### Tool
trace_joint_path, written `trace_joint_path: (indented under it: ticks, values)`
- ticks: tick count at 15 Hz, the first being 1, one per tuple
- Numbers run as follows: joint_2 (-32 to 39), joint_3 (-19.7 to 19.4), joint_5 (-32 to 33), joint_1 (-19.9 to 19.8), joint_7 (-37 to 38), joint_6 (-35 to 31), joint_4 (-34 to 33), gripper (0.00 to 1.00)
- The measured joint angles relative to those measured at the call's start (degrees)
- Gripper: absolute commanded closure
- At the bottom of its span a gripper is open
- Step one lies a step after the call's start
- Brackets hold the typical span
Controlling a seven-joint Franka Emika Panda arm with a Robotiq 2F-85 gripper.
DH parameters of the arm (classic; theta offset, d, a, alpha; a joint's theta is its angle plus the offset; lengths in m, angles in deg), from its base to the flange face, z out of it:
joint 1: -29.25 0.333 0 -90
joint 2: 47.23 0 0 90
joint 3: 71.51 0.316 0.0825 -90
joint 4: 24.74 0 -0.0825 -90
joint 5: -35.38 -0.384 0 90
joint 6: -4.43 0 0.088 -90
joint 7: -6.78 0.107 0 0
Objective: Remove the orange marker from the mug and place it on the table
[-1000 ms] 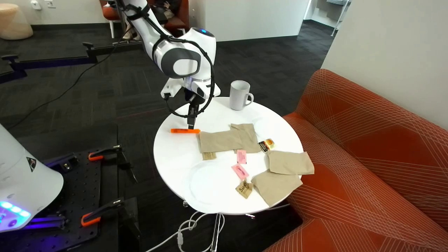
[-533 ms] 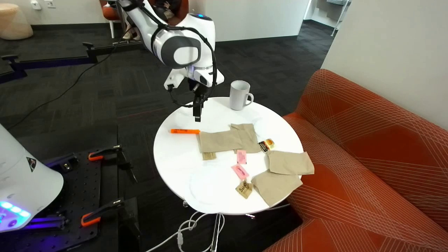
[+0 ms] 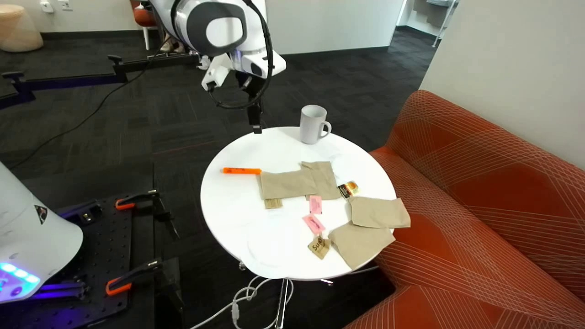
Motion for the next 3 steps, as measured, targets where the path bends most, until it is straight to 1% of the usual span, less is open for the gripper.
trace_joint_path:
  ticks: [3]
  values:
    - [-0.34,0.65,0.03,-0.55,0.00,0.00,0.27,0.00]
